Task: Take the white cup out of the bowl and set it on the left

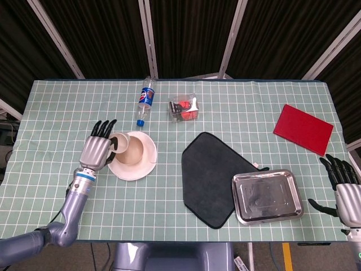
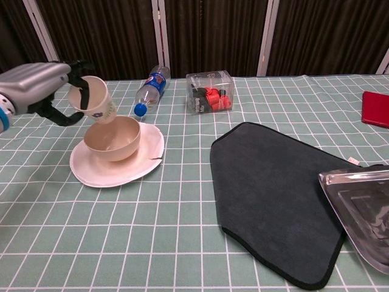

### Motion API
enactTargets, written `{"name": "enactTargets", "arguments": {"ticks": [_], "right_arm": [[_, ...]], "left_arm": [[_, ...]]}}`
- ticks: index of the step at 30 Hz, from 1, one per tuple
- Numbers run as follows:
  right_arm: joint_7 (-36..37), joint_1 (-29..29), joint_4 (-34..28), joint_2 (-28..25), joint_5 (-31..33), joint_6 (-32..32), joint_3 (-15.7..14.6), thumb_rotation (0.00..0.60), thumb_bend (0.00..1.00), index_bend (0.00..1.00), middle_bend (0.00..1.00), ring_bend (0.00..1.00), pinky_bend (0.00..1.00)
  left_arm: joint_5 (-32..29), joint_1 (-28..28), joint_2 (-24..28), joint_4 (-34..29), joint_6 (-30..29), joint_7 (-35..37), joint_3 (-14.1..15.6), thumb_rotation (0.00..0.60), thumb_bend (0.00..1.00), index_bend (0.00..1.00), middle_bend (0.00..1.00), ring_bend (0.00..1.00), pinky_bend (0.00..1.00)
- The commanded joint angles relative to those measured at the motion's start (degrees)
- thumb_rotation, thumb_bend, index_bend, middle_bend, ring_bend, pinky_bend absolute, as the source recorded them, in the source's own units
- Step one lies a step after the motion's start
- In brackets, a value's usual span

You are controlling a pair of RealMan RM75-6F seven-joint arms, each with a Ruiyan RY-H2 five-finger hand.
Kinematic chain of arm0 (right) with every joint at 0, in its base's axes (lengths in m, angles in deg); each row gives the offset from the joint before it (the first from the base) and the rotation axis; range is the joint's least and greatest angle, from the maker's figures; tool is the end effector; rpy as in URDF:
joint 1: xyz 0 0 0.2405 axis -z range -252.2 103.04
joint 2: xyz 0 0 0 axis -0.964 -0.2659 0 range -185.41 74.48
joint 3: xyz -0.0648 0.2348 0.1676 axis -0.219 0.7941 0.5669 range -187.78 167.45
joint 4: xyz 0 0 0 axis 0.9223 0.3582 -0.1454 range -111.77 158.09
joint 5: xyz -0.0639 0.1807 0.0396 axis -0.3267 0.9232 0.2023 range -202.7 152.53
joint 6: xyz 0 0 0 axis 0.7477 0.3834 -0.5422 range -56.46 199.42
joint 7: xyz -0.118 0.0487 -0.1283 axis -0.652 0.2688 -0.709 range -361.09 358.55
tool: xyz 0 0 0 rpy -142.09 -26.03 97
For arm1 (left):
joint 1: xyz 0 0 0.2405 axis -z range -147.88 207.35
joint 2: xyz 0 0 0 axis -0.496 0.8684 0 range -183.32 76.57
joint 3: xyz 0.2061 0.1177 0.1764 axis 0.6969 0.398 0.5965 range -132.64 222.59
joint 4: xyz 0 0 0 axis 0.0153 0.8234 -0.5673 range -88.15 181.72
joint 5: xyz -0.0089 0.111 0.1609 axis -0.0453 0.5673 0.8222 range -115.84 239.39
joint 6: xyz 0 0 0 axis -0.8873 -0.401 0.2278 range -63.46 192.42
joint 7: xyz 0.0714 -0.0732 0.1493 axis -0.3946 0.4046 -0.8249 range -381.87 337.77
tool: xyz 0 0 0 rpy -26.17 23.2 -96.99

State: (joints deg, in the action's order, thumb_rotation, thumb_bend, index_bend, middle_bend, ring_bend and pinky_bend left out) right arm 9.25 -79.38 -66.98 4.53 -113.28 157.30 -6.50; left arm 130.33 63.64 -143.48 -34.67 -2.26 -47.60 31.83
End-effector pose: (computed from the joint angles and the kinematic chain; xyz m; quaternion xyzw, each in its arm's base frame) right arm -0.3415 -0.2228 0.2204 0.5847 -0.3927 0.4262 0.5677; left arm -0.2115 0.3936 0.0265 -0.6812 -0.3240 -0.3870 0.5303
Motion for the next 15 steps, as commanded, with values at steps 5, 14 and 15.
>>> {"name": "enactTargets", "arguments": {"ticks": [5,14,15], "right_arm": [[-0.74,0.02,-0.17,0.17,-0.23,0.1,-0.11,0.6,0.04,0.04,0.0,0.0,0.0],[-3.06,-0.09,-0.66,0.94,-0.56,-0.31,-0.52,0.6,0.04,0.04,0.0,0.0,0.0],[-3.23,-0.08,-0.69,1.0,-0.52,-0.24,-0.47,0.6,0.04,0.04,0.0,0.0,0.0]], "left_arm": [[-1.74,-5.27,7.64,-0.45,-1.81,4.23,1.46,0.6,0.6,0.61,0.0,0.0,0.0],[-7.77,-7.59,8.59,5.81,5.07,8.76,3.65,0.6,0.6,0.6,0.0,0.0,0.0],[-8.29,-7.65,8.0,6.92,5.98,9.13,3.96,0.6,0.6,0.6,0.0,0.0,0.0]]}}
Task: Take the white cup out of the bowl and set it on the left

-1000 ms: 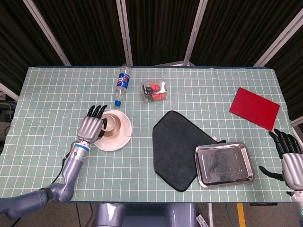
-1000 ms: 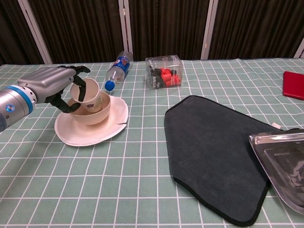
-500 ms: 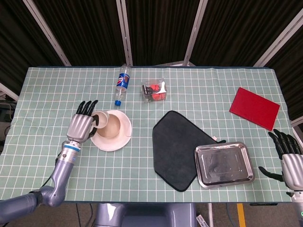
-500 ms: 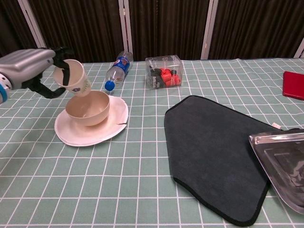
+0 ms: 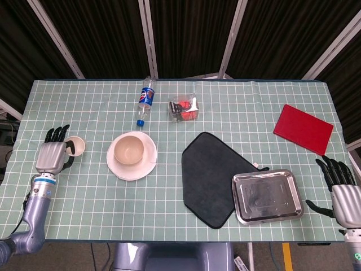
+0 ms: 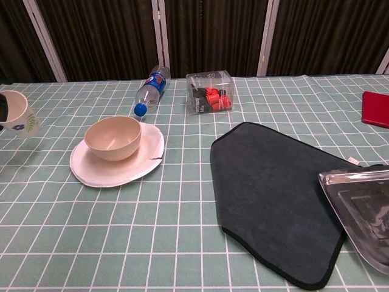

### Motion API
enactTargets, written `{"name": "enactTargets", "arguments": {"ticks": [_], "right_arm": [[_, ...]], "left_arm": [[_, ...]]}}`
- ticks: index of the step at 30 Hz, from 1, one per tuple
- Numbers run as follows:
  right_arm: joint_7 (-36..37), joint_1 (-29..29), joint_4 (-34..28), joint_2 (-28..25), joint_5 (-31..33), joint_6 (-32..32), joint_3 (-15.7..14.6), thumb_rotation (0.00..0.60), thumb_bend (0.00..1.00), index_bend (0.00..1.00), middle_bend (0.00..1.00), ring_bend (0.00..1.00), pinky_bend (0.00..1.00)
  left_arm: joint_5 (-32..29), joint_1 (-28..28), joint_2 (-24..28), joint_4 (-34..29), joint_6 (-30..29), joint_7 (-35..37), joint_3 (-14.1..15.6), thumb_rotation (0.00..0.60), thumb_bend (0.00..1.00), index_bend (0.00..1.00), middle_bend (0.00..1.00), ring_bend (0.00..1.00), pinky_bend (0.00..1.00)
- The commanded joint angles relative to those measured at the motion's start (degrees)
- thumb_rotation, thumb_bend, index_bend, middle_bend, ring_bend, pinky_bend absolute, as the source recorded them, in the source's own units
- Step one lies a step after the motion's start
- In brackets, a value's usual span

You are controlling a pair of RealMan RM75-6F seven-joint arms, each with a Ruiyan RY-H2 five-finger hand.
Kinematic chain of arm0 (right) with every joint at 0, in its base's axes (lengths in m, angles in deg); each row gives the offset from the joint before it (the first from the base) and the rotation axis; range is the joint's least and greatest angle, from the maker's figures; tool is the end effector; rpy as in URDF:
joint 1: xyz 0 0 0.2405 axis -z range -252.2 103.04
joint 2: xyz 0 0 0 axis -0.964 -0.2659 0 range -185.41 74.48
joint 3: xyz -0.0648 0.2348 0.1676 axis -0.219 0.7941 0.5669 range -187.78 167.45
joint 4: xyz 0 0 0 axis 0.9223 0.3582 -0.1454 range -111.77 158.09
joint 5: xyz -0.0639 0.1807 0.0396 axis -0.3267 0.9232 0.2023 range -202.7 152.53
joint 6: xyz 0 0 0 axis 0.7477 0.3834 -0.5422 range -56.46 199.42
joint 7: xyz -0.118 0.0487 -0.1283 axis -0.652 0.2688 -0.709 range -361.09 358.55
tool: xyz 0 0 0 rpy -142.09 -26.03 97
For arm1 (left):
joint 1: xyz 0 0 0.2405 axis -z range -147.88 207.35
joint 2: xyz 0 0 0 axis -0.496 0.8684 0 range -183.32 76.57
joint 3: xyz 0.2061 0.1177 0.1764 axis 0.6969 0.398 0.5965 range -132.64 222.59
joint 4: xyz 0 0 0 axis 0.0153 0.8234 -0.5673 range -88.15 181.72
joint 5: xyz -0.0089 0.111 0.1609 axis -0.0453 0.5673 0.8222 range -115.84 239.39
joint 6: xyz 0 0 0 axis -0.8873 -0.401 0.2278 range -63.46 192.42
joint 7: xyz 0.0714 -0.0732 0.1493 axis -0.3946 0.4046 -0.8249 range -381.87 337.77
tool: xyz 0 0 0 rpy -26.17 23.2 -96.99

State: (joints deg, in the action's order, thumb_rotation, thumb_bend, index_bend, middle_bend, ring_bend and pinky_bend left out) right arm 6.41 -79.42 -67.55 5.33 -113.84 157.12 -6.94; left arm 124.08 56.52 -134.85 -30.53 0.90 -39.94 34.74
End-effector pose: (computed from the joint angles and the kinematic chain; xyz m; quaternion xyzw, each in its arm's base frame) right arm -0.3389 -0.2213 0.2117 0.5952 -0.3865 0.4167 0.5681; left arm -0.3252 0.3726 0.0833 -0.6357 -0.3946 -0.2965 0.5936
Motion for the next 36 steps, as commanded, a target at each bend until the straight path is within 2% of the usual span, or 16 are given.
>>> {"name": "enactTargets", "arguments": {"ticks": [1,8,10,12,16,20,29,33,36], "right_arm": [[-0.39,0.01,-0.16,0.21,0.13,0.02,0.03,0.6,0.04,0.04,0.0,0.0,0.0],[0.02,0.0,-0.11,0.07,0.31,-0.06,0.11,0.6,0.04,0.04,0.0,0.0,0.0],[0.13,0.01,-0.11,0.03,0.26,0.03,0.13,0.6,0.04,0.04,0.0,0.0,0.0],[0.33,0.07,-0.09,-0.05,0.35,0.13,0.2,0.6,0.04,0.04,0.0,0.0,0.0],[0.58,0.11,-0.03,-0.15,0.34,0.21,0.22,0.6,0.04,0.04,0.0,0.0,0.0],[0.45,0.07,0.0,-0.09,0.26,0.13,0.16,0.6,0.04,0.04,0.0,0.0,0.0],[-0.04,-0.02,0.25,0.1,0.65,-0.1,0.31,0.6,0.04,0.04,0.0,0.0,0.0],[-0.33,-0.27,0.53,0.37,1.16,-0.85,0.36,0.6,0.04,0.04,0.0,0.0,0.0],[-0.77,-0.52,0.74,0.67,1.34,-1.33,0.4,0.6,0.04,0.04,0.0,0.0,0.0]], "left_arm": [[-2.25,-0.48,-1.2,3.72,3.48,1.77,1.26,0.6,0.6,0.6,0.0,0.0,0.0],[-1.2,-0.11,-3.91,6.85,3.96,3.27,1.57,0.6,0.6,0.58,0.0,0.0,0.0],[-0.84,-0.1,-4.2,7.03,3.61,3.31,1.56,0.6,0.6,0.55,0.0,0.0,0.0],[-0.38,-0.17,-4.25,6.9,2.9,3.3,1.47,0.6,0.56,0.48,0.0,0.0,0.0],[0.2,-0.57,-3.7,5.99,1.63,3.48,1.24,0.6,0.38,0.29,0.0,0.0,0.0],[0.69,-1.38,-2.05,3.5,0.0,3.59,1.04,0.6,0.3,0.18,0.0,0.0,0.0],[6.45,-6.96,1.99,-5.27,-10.68,8.41,1.99,0.6,0.26,0.13,0.0,0.0,0.0],[8.56,-11.33,4.16,-10.31,-17.53,5.39,4.21,0.6,0.19,0.03,0.0,0.0,0.0],[10.07,-14.63,5.4,-13.06,-22.38,3.39,5.85,0.6,0.16,0.0,0.0,0.0,0.0]]}}
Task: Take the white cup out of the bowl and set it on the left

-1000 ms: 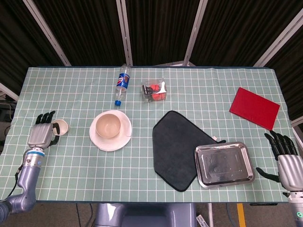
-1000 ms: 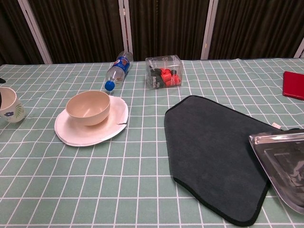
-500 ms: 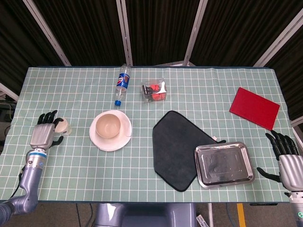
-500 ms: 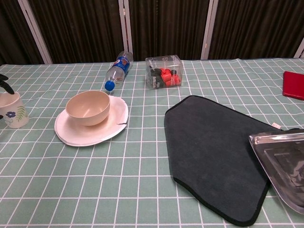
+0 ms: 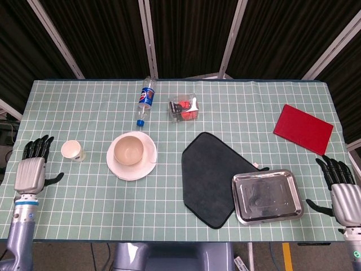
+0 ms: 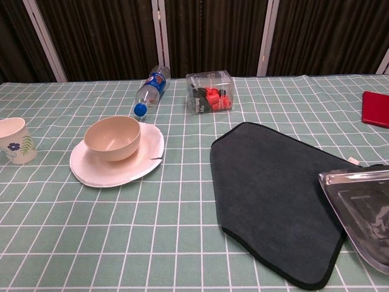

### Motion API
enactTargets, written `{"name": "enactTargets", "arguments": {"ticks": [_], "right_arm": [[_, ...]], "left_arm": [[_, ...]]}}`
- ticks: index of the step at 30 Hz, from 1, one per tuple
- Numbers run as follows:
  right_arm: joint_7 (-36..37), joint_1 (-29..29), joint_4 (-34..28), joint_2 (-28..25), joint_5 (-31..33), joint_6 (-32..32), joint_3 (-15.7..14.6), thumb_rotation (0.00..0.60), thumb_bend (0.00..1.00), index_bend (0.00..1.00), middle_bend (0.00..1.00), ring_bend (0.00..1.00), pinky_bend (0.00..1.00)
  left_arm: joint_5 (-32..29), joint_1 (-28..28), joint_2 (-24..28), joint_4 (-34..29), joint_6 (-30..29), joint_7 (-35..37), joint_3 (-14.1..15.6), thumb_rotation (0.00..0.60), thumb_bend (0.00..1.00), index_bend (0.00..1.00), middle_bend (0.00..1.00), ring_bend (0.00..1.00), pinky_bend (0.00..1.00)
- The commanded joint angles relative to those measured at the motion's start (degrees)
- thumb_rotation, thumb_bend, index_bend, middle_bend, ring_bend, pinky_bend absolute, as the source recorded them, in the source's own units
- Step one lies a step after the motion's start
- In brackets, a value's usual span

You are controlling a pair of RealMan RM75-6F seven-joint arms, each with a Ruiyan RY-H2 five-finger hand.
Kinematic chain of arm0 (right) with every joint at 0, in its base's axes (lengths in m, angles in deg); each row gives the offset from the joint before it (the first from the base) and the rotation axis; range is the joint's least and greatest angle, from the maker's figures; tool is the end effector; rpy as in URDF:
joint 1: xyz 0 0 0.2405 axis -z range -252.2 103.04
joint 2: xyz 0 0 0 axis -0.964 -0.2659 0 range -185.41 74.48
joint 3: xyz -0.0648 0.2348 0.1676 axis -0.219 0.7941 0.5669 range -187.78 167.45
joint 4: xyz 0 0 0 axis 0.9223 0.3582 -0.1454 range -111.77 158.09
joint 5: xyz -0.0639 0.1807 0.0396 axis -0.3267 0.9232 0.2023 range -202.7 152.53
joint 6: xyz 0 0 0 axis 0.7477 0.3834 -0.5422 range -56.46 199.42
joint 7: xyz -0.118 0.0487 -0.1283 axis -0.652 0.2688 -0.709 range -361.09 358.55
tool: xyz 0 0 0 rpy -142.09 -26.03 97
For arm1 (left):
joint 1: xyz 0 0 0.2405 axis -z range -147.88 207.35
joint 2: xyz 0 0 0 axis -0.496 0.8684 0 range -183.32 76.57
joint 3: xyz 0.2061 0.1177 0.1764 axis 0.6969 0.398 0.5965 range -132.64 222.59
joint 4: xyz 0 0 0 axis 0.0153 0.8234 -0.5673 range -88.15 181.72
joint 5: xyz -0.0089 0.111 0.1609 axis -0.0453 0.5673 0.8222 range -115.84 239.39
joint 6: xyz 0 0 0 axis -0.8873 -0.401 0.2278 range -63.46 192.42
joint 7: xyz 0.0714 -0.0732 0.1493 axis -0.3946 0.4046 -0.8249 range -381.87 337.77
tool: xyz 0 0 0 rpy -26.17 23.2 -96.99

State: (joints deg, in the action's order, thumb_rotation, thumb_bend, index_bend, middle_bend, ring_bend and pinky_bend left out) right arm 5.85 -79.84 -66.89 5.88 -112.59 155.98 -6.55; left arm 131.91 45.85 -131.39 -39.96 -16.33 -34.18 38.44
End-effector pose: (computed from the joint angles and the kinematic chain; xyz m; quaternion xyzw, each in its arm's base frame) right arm -0.3434 -0.2255 0.2094 0.5937 -0.3893 0.4084 0.5737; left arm -0.3335 0.2962 0.1213 -0.5688 -0.3966 -0.3700 0.6182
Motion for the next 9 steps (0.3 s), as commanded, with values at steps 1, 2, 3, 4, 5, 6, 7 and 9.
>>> {"name": "enactTargets", "arguments": {"ticks": [1,2,3,4,5,6,7,9], "right_arm": [[-0.37,-0.16,0.14,0.21,0.15,-0.34,0.0,0.6,0.04,0.04,0.0,0.0,0.0],[-0.53,-0.21,0.21,0.31,0.19,-0.43,0.0,0.6,0.04,0.04,0.0,0.0,0.0],[-0.74,-0.26,0.28,0.45,0.25,-0.53,0.0,0.6,0.04,0.04,0.0,0.0,0.0],[-1.02,-0.33,0.3,0.59,0.01,-0.45,-0.01,0.6,0.04,0.04,0.0,0.0,0.0],[-1.16,-0.34,0.34,0.71,-0.16,-0.31,-0.02,0.6,0.04,0.04,0.0,0.0,0.0],[-1.32,-0.37,0.51,0.88,-0.47,-0.08,-0.03,0.6,0.04,0.04,0.0,0.0,0.0],[-1.47,-0.4,0.64,1.0,-0.6,0.01,-0.03,0.6,0.04,0.04,0.0,0.0,0.0],[-1.99,-0.37,1.02,1.3,-0.84,0.16,-0.16,0.6,0.04,0.04,0.0,0.0,0.0]], "left_arm": [[2.81,-4.85,2.19,-4.03,-6.43,-2.58,2.6,0.6,0.15,0.0,0.0,0.0,0.0],[3.45,-5.66,2.45,-4.29,-7.57,-2.68,3.04,0.6,0.15,0.0,0.0,0.0,0.0],[4.23,-6.72,2.92,-4.57,-9.01,-2.81,3.57,0.6,0.14,0.0,0.0,0.0,0.0],[5.13,-8.39,3.65,-5.31,-11.47,-2.64,4.25,0.6,0.13,0.0,0.0,0.0,0.0],[5.97,-9.17,4.06,-5.78,-12.49,-2.47,4.73,0.6,0.13,0.0,0.0,0.0,0.0],[6.74,-9.93,4.51,-6.19,-13.33,-2.21,5.16,0.6,0.13,0.0,0.0,0.0,0.0],[7.17,-10.41,4.86,-6.44,-13.77,-1.99,5.38,0.6,0.13,0.0,0.0,0.0,0.0],[7.94,-11.36,5.6,-6.93,-14.62,-1.39,5.65,0.6,0.13,0.0,0.0,0.0,0.0]]}}
